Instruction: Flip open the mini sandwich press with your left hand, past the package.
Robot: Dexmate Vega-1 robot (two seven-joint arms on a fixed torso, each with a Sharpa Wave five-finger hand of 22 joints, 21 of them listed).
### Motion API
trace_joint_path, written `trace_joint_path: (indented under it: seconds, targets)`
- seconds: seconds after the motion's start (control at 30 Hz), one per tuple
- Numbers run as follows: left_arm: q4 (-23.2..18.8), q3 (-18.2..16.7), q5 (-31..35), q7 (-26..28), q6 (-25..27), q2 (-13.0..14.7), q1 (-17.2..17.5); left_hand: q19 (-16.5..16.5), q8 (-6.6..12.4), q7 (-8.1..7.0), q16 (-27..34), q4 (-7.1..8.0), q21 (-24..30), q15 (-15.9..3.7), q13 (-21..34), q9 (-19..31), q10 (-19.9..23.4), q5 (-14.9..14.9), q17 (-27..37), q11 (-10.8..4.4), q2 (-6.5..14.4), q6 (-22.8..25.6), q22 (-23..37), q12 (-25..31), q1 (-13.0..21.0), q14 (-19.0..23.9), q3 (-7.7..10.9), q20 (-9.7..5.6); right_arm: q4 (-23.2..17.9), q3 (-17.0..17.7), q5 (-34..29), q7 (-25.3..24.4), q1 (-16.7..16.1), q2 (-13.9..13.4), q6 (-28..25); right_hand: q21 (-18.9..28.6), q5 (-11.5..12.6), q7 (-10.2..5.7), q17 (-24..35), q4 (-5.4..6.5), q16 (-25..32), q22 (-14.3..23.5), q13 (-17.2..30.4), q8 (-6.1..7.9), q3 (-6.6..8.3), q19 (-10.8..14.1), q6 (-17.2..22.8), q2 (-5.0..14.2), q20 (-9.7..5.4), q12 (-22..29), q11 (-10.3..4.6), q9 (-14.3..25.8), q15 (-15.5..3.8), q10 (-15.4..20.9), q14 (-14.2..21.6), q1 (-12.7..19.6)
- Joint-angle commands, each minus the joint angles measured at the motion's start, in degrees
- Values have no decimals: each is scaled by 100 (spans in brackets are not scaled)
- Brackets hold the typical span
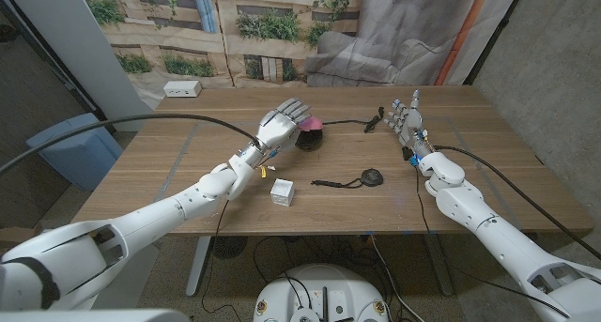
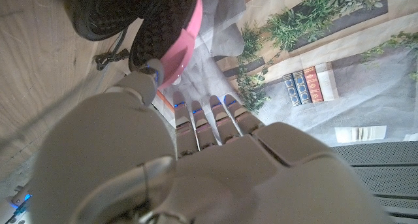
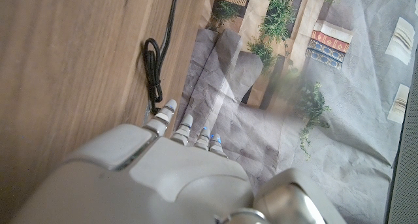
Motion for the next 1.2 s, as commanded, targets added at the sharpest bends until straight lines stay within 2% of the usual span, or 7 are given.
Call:
trace_joint_path:
  seconds: [0.03,0.5,1.2]
  targets:
    - [128,40,3,90,6,-70,-146,65,-36,-3,-3,6,-11,-360,8,24,30,-7,13,13,16,41,8,-12,65,51,-49,-202,2,-1,0,0,1,1,1,24,40,-2,22,9,17,22,32,24,-40,2,-35,514,45,30,24,29,-109,-36,-49,19]
    - [324,139,47,224,-16,-179,-371,72,-46,-17,3,10,-9,-359,8,25,42,-7,14,-2,24,87,9,-10,92,80,-95,-208,1,-1,0,0,0,1,1,23,41,-4,22,9,16,22,32,25,-40,1,-34,514,44,33,16,29,-115,-29,-52,19]
    - [865,395,45,452,-35,-481,-843,71,-61,-31,-1,18,-11,-346,9,29,21,-6,14,-11,40,168,9,-21,132,84,-173,-216,3,-1,-1,1,1,1,2,24,41,-7,22,9,16,22,32,25,-40,2,-34,514,46,34,21,29,-112,-25,-50,19]
